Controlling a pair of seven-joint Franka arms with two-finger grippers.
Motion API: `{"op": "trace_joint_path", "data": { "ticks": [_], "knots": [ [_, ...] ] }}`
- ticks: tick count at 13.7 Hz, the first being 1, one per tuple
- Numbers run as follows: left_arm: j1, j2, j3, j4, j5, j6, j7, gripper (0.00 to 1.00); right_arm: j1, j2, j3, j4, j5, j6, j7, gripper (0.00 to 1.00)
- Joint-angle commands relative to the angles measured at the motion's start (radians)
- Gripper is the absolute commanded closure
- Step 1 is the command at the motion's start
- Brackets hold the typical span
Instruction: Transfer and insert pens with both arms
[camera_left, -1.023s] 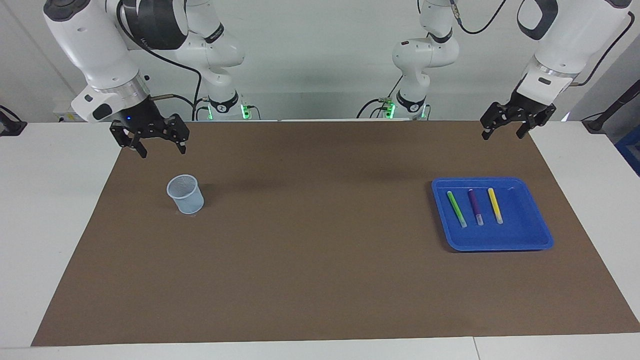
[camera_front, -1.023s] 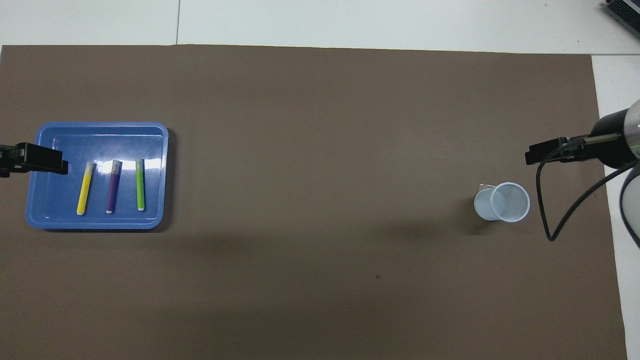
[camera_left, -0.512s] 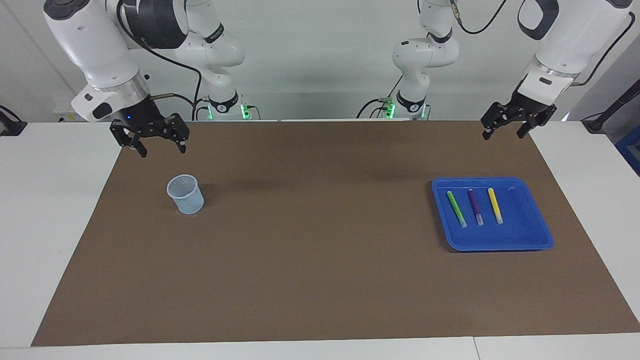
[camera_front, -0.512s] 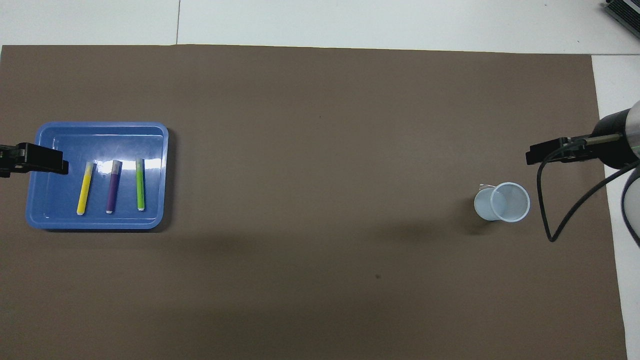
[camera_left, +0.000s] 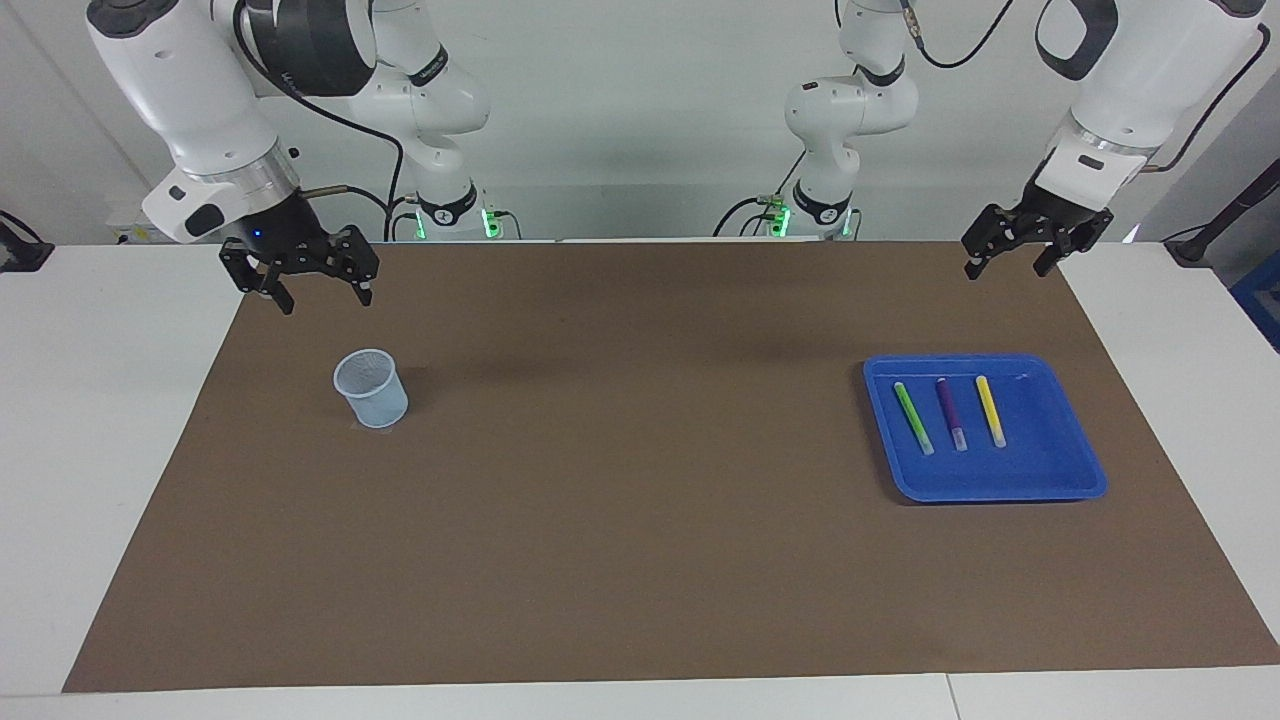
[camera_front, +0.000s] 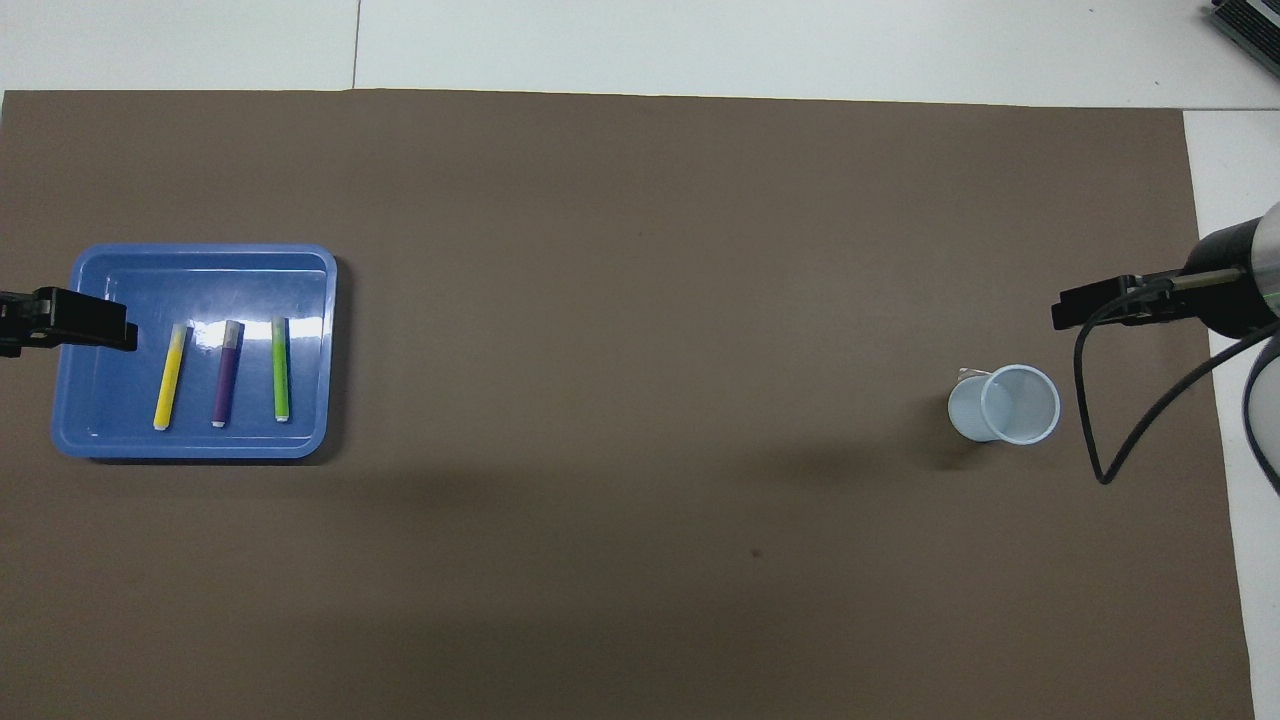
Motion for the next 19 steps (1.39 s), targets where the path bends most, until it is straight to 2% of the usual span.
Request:
{"op": "trace_joint_path", "data": {
  "ticks": [1,5,10,14,19],
  "knots": [
    [0.011,-0.026,0.009,-0.025,-0.007,-0.003,-0.005,0.00,-0.012,-0.016,0.007,-0.006,0.012,-0.013,-0.016,0.00],
    [0.005,-0.029,0.007,-0.035,-0.008,-0.003,0.003,0.00,-0.012,-0.014,0.007,-0.006,0.012,-0.013,-0.016,0.00],
    [0.011,-0.075,0.011,-0.146,-0.013,0.032,0.105,0.00,-0.012,-0.016,0.007,-0.008,0.012,-0.013,-0.016,0.00],
    [0.011,-0.107,0.012,-0.287,-0.026,0.140,0.132,0.00,-0.012,-0.014,0.007,-0.006,0.012,-0.013,-0.016,0.00],
    [0.004,-0.072,0.011,-0.387,-0.045,0.305,0.136,0.00,-0.012,-0.016,0.007,-0.008,0.012,-0.013,-0.016,0.00]
  ]
}}
